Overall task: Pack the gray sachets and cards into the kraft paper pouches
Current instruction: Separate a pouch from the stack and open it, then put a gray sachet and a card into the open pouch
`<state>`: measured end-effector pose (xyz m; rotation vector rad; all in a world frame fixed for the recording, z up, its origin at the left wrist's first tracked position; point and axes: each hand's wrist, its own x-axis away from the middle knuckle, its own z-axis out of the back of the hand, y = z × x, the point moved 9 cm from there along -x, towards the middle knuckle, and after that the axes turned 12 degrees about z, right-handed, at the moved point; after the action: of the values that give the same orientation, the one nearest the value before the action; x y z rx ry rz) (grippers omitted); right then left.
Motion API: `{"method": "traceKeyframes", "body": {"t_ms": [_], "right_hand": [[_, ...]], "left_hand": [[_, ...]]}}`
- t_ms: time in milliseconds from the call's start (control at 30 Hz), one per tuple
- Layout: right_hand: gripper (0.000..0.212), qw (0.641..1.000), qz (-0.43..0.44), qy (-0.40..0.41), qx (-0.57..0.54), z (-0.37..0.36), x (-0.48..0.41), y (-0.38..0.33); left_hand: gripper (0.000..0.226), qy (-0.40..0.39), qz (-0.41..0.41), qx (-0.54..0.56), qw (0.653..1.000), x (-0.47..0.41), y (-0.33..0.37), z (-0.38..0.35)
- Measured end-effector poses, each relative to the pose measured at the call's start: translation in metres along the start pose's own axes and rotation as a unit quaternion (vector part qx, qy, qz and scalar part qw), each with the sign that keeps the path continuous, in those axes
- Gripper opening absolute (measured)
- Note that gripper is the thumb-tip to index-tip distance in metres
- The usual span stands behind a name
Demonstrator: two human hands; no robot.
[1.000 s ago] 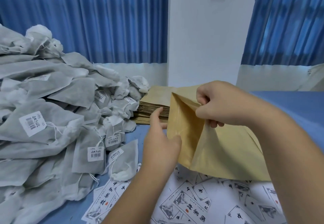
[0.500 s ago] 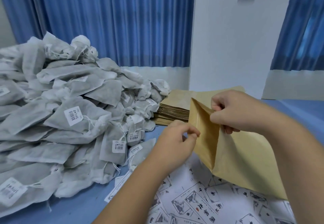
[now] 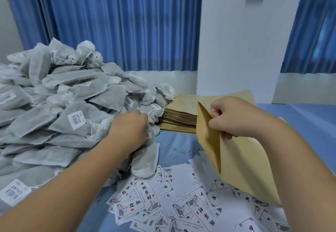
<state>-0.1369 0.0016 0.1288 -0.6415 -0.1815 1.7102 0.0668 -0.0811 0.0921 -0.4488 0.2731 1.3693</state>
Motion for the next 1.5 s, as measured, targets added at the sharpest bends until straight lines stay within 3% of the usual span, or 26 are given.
{"method": "traceKeyframes", "body": {"t_ms": [67, 133, 267, 333, 433, 600, 767, 933, 1033, 1100, 1200, 1267, 1367, 1500], "right_hand": [[0.02, 1.0, 0.001, 0.003, 0.002, 0.002, 0.0, 0.0], [0.02, 1.0, 0.002, 0.006, 0.002, 0.003, 0.0, -0.001], [0.022, 1.0, 0.009, 0.005, 0.008, 0.002, 0.001, -0.005], [0.022, 1.0, 0.014, 0.005, 0.014, 0.001, 0.001, -0.006], [0.023, 1.0, 0.014, 0.006, 0.014, 0.001, 0.001, -0.007], [0.023, 1.0, 0.013, 0.009, 0.015, 0.004, 0.002, -0.006], [0.023, 1.0, 0.017, 0.001, 0.016, 0.001, 0.002, -0.007], [0.022, 1.0, 0.017, 0.002, 0.016, 0.003, 0.001, -0.004], [0.021, 1.0, 0.017, 0.006, 0.018, 0.005, 0.001, -0.002], [0.021, 1.0, 0.015, 0.007, 0.018, 0.006, 0.001, 0.0], [0.021, 1.0, 0.018, 0.007, 0.011, 0.007, 0.001, 0.001], [0.02, 1.0, 0.03, -0.006, 0.006, 0.005, 0.002, -0.001], [0.018, 1.0, 0.019, -0.023, -0.005, 0.006, 0.005, 0.003], [0.021, 0.998, -0.022, 0.002, -0.05, 0.016, 0.009, 0.017]], "left_hand": [[0.019, 0.068, -0.033, 0.098, 0.992, 0.012, 0.005, 0.013], [0.018, 0.077, -0.069, 0.152, 0.983, 0.03, 0.015, 0.012], [0.022, -0.031, -0.05, 0.095, 0.994, 0.052, 0.031, -0.029], [0.029, -0.05, -0.034, 0.073, 0.996, 0.054, 0.033, -0.038], [0.044, -0.087, -0.012, 0.09, 0.992, 0.054, 0.032, -0.045], [0.038, -0.183, 0.032, 0.162, 0.969, 0.06, 0.034, -0.065], [0.035, -0.143, 0.048, 0.126, 0.981, 0.053, 0.029, -0.061], [0.032, -0.093, 0.05, 0.207, 0.973, 0.045, 0.015, -0.042], [0.026, 0.038, 0.018, 0.369, 0.929, 0.041, 0.007, 0.007], [0.026, 0.111, 0.0, 0.491, 0.864, 0.045, 0.005, 0.045], [0.025, 0.073, -0.044, 0.635, 0.768, 0.052, 0.027, 0.073], [0.025, 0.024, -0.098, 0.664, 0.741, 0.054, 0.054, 0.078], [0.022, -0.051, -0.118, 0.676, 0.725, 0.047, 0.079, 0.067], [0.028, -0.05, -0.174, 0.577, 0.797, 0.042, 0.09, 0.057]]}}
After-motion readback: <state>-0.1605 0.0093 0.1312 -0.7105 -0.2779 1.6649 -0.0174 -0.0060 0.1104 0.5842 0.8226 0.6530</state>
